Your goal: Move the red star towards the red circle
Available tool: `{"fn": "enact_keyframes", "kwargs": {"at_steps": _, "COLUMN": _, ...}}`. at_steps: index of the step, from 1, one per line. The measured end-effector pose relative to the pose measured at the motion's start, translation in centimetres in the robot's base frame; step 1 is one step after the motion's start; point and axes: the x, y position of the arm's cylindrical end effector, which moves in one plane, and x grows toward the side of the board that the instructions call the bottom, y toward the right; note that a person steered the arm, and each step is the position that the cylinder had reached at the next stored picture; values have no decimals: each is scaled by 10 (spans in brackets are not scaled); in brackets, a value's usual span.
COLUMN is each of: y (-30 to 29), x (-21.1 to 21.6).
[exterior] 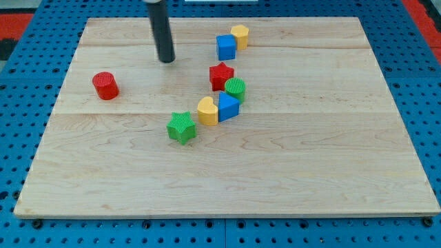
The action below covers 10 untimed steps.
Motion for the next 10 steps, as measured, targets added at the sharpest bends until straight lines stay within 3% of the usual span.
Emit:
{"fn": "enact_keyframes", "kwargs": {"at_steps": 2, "y": 149, "x": 45}}
{"fn": "enact_keyframes", "kwargs": {"at_steps": 3, "y": 163, "x": 68}}
{"fn": "enact_keyframes", "kwargs": {"at_steps": 4, "y": 146, "x": 93}}
{"fn": "enact_keyframes", "kwargs": {"at_steps": 5, "y": 91, "x": 83}}
{"fn": "enact_keyframes", "kwargs": {"at_steps": 6, "y": 104, "x": 75}}
{"fn": "enact_keyframes", "kwargs": {"at_steps": 9, "y": -13, "x": 29}}
{"fn": "enact_keyframes", "kwargs": {"at_steps": 10, "y": -44, "x": 37}}
